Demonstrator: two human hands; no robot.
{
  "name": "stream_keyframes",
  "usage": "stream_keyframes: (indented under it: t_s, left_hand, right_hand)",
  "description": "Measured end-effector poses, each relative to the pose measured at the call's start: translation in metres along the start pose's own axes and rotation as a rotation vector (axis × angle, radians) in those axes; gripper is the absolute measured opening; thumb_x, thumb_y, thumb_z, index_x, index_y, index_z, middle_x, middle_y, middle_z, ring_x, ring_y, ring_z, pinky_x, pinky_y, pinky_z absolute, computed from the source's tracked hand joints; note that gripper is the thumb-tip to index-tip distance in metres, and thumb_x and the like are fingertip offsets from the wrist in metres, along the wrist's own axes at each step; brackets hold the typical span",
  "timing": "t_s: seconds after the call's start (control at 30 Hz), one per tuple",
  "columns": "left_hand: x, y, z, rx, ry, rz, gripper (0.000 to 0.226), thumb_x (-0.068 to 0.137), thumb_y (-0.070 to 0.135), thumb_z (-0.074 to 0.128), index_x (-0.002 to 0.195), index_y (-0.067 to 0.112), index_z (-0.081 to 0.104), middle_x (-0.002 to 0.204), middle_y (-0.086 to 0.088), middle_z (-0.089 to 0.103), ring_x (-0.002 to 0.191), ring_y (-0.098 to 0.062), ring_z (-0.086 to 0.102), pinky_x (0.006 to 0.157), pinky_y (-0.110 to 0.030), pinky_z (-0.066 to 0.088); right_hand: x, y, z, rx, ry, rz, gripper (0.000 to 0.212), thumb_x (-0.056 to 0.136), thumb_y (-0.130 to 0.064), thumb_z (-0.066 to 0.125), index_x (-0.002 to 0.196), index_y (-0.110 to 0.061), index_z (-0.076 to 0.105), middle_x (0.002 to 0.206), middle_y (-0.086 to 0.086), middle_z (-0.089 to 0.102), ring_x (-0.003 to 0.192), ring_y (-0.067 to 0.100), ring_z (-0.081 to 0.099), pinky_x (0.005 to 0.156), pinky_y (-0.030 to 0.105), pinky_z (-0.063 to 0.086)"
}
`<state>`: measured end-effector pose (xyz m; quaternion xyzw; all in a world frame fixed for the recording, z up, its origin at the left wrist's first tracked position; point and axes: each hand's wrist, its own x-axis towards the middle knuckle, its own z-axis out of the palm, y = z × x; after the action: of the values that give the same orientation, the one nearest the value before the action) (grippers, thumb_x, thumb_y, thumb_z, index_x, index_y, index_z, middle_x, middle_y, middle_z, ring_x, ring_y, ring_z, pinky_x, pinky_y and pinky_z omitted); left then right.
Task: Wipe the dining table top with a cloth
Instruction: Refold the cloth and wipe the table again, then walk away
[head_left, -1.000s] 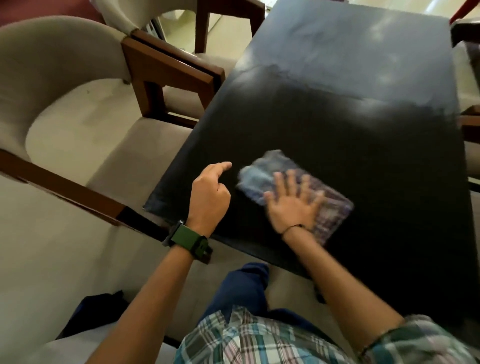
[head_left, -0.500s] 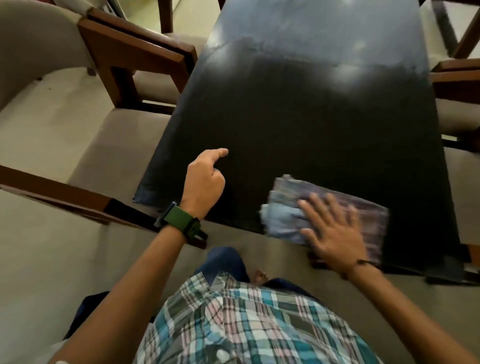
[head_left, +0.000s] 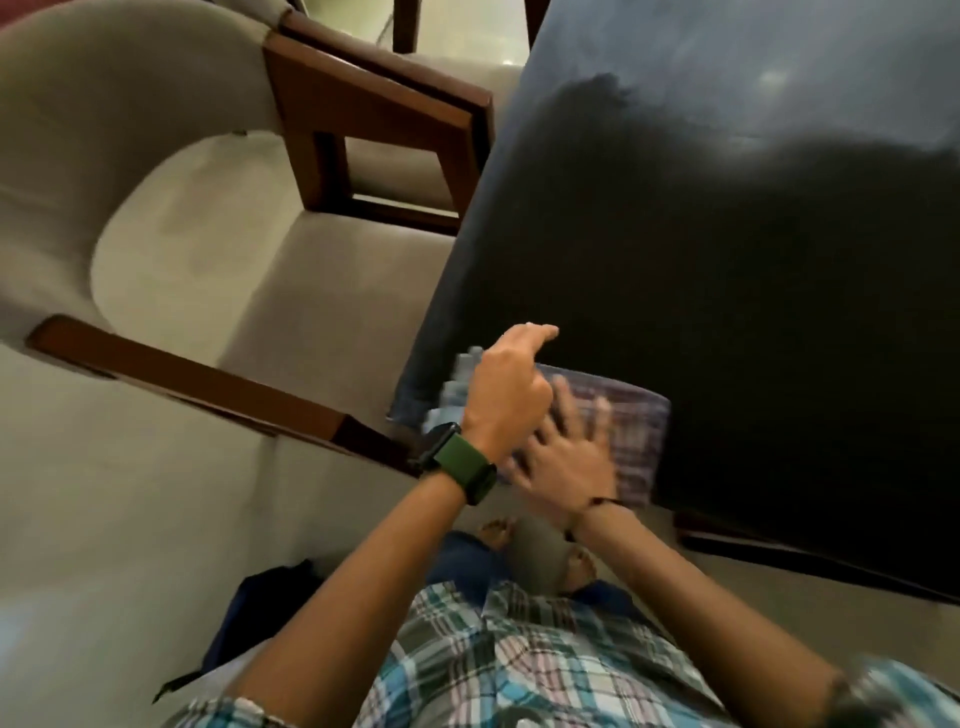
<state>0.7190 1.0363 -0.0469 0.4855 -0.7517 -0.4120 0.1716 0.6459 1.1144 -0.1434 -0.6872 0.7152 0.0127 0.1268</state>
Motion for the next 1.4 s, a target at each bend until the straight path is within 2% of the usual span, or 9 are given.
stream_keyframes:
  t_s: [0.1,0.2,0.43,0.57,0.77,0.9,1.03,1.2,1.4]
  left_hand:
    - [-0.002,-0.016,-0.014,0.001,0.058,-0.060,0.045,0.082,0.005,0.036,0.123,0.007,0.051,0.131,-0.012,0.052,0.124,-0.023,0.045,0.108,-0.029,0.029]
    - [-0.001,-0.027,-0.031,0.023,0.079,-0.095,0.053,0.074,0.022,0.030,0.118,0.007,0.055,0.127,-0.017,0.054,0.121,-0.033,0.046,0.105,-0.051,0.034]
    - [-0.007,-0.050,-0.050,0.017,0.056,-0.066,0.043,0.081,-0.005,0.041,0.123,0.002,0.051,0.131,-0.016,0.052,0.123,-0.024,0.045,0.099,-0.015,0.027]
    - [-0.007,-0.064,-0.039,0.017,-0.034,-0.060,0.051,0.072,0.009,0.033,0.118,0.003,0.054,0.123,-0.017,0.057,0.115,-0.027,0.051,0.101,-0.031,0.038]
    - [0.007,-0.045,0.002,0.052,-0.200,0.082,0.047,0.079,-0.012,0.041,0.121,0.004,0.053,0.126,-0.013,0.055,0.119,-0.023,0.050,0.102,-0.028,0.036]
    - [0.017,-0.022,0.031,0.048,-0.342,0.236,0.039,0.085,-0.006,0.043,0.118,0.008,0.056,0.122,-0.005,0.057,0.112,-0.009,0.050,0.092,-0.011,0.034]
    - [0.010,0.010,0.059,0.012,-0.581,0.338,0.027,0.090,0.019,0.052,0.116,0.021,0.056,0.114,0.009,0.056,0.104,0.001,0.053,0.087,-0.011,0.043]
    - [-0.009,0.084,0.121,0.089,-0.938,0.499,0.038,0.081,0.046,0.051,0.118,0.038,0.045,0.122,0.015,0.051,0.108,0.009,0.048,0.094,-0.015,0.043]
    - [-0.036,0.188,0.219,0.172,-0.903,0.615,0.081,0.079,0.044,0.062,0.141,0.032,0.012,0.147,0.012,0.027,0.128,-0.001,0.030,0.102,-0.016,0.025]
  right_hand:
    - [0.045,-0.048,-0.015,0.009,0.017,-0.087,0.057,0.088,-0.046,0.032,0.138,-0.020,0.039,0.134,0.013,0.053,0.129,0.030,0.042,0.108,0.058,0.025]
    - [0.082,-0.045,-0.016,-0.056,-0.058,-0.184,0.060,0.097,-0.044,0.031,0.150,-0.026,0.008,0.157,0.006,0.010,0.145,0.025,0.001,0.114,0.051,-0.007]
    - [0.099,-0.018,-0.020,0.014,-0.129,-0.083,0.065,0.089,-0.066,0.009,0.146,-0.040,-0.007,0.157,-0.009,-0.014,0.142,0.024,-0.019,0.109,0.058,-0.015]
    - [0.025,-0.001,-0.004,-0.027,-0.182,-0.102,0.090,0.073,-0.081,0.022,0.143,-0.041,-0.018,0.154,-0.007,-0.023,0.138,0.024,-0.027,0.107,0.060,-0.017]
    - [-0.039,0.022,-0.009,0.020,-0.191,-0.037,0.093,0.085,-0.046,0.054,0.143,-0.038,-0.019,0.150,-0.009,-0.026,0.136,0.022,-0.028,0.107,0.052,-0.018]
    - [-0.078,0.055,-0.019,0.264,-0.168,0.082,0.070,0.087,-0.017,0.045,0.149,-0.028,0.014,0.156,-0.011,0.002,0.138,0.009,-0.015,0.115,0.042,-0.008]
    - [-0.122,0.092,-0.040,0.623,0.014,0.330,0.047,0.086,-0.010,0.042,0.131,-0.017,0.052,0.140,0.002,0.048,0.134,0.013,0.037,0.114,0.032,0.024]
    - [-0.173,0.149,-0.071,0.524,0.230,0.591,0.044,0.088,-0.027,0.044,0.131,-0.023,0.052,0.129,-0.001,0.058,0.117,0.013,0.053,0.101,0.020,0.037]
    - [-0.248,0.239,-0.108,0.312,0.502,0.876,0.051,0.082,-0.050,0.028,0.114,-0.025,0.060,0.086,0.001,0.069,0.074,0.020,0.062,0.060,0.028,0.047]
